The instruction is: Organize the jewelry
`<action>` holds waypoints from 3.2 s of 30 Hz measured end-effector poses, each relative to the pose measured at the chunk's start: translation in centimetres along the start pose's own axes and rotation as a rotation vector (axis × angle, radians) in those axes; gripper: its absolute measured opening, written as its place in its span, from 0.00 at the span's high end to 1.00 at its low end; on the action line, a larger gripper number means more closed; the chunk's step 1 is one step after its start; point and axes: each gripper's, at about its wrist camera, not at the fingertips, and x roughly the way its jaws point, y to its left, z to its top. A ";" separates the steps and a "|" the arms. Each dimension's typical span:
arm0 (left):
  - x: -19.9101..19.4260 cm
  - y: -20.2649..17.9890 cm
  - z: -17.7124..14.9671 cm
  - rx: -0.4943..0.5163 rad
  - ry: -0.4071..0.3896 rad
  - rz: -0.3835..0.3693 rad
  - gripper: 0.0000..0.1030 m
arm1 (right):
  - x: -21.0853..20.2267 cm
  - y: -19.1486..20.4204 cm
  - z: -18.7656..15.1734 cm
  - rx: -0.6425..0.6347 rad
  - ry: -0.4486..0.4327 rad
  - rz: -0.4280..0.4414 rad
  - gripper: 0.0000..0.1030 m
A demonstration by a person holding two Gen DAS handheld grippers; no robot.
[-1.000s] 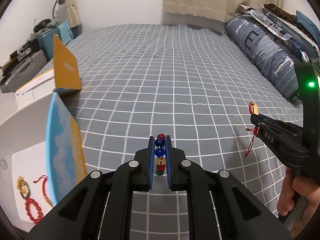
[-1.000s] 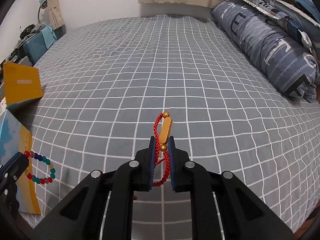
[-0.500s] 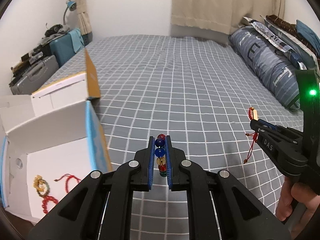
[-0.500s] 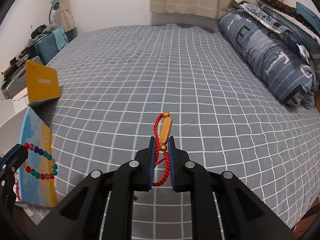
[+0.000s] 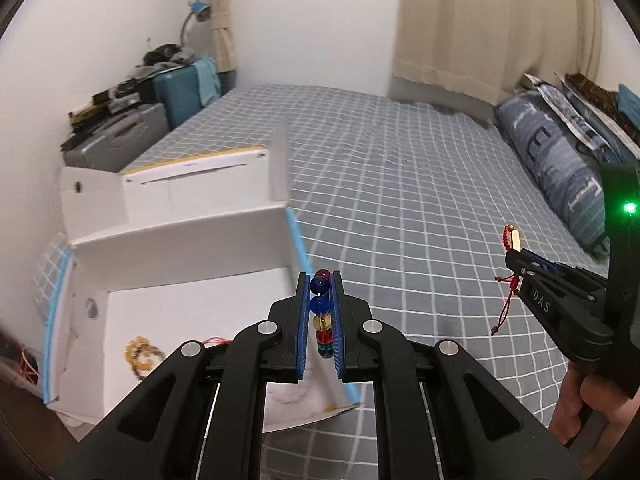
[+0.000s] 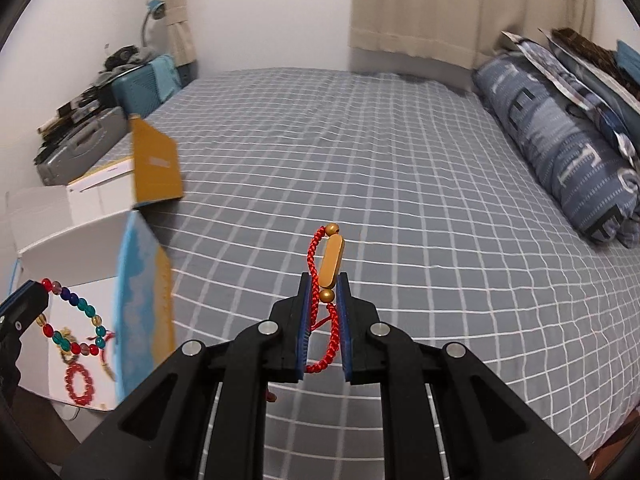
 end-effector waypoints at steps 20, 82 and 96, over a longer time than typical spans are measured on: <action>-0.1 13.9 -3.0 -0.156 0.046 0.186 0.91 | -0.5 17.0 -1.8 -0.203 -0.025 0.171 0.89; -4.3 18.8 -8.7 -0.161 -0.003 0.229 0.06 | -4.9 19.7 -7.5 -0.196 -0.087 0.235 0.07; -7.1 17.7 -13.0 -0.157 -0.048 0.206 0.06 | -8.3 17.5 -12.5 -0.189 -0.139 0.238 0.07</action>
